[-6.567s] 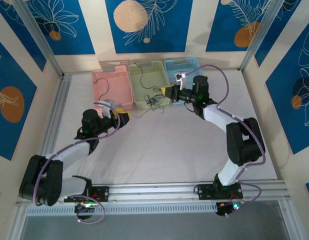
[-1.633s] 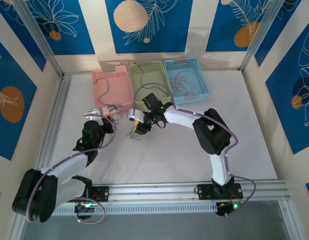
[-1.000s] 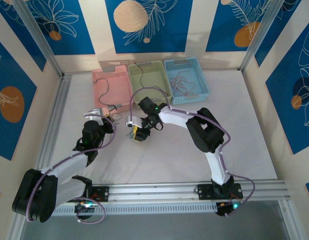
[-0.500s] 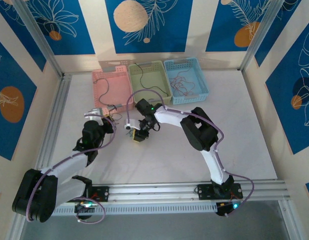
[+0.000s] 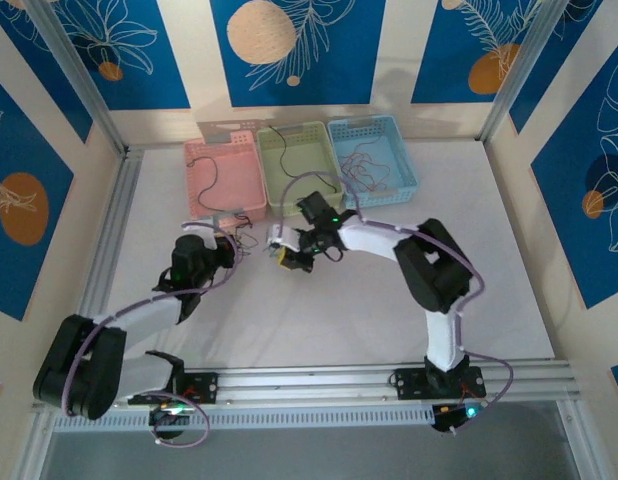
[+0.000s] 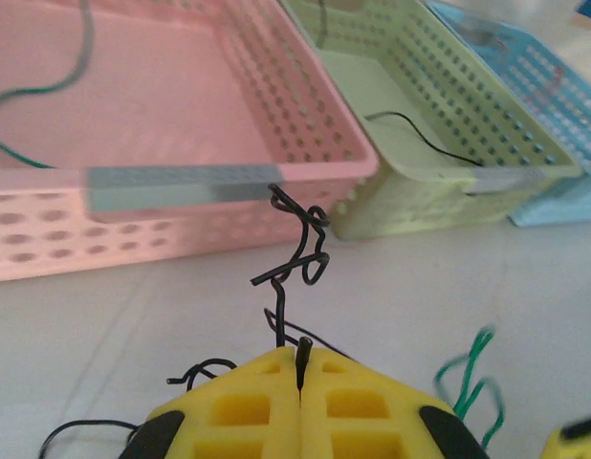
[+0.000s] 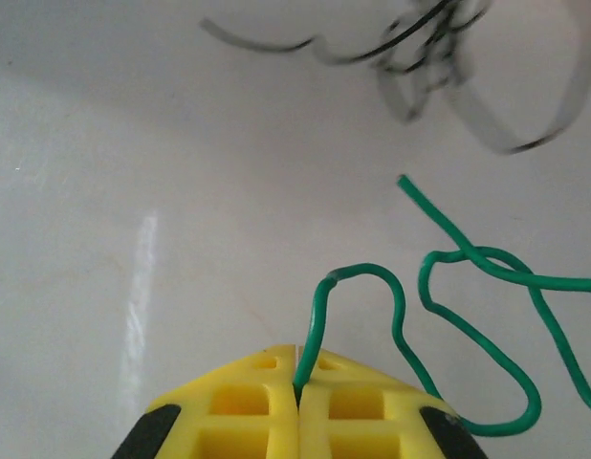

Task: Untangle the cables

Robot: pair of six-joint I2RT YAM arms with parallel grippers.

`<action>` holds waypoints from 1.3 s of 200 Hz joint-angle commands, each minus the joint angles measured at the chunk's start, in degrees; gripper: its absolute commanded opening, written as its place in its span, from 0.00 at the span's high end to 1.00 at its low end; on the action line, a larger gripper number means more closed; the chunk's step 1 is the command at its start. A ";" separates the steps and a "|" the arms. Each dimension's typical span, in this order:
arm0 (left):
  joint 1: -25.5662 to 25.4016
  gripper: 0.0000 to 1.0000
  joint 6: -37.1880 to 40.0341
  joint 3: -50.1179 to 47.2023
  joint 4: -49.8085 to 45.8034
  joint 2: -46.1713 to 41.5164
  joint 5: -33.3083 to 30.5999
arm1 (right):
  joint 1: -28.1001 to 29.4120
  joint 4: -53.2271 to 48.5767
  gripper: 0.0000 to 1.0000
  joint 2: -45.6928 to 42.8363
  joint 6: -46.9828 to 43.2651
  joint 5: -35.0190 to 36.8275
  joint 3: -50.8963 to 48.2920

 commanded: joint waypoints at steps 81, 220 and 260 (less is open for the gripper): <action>-10.83 0.82 13.27 13.20 -7.01 10.04 17.28 | -6.27 44.16 1.00 -16.15 9.53 3.00 -19.93; -7.29 0.30 2.10 15.39 -12.07 -6.44 19.94 | -4.07 46.44 1.00 -13.36 1.13 -3.16 -21.28; -7.03 0.36 1.29 22.92 -17.61 0.52 23.70 | -3.92 45.59 1.00 -13.25 1.29 -3.52 -20.90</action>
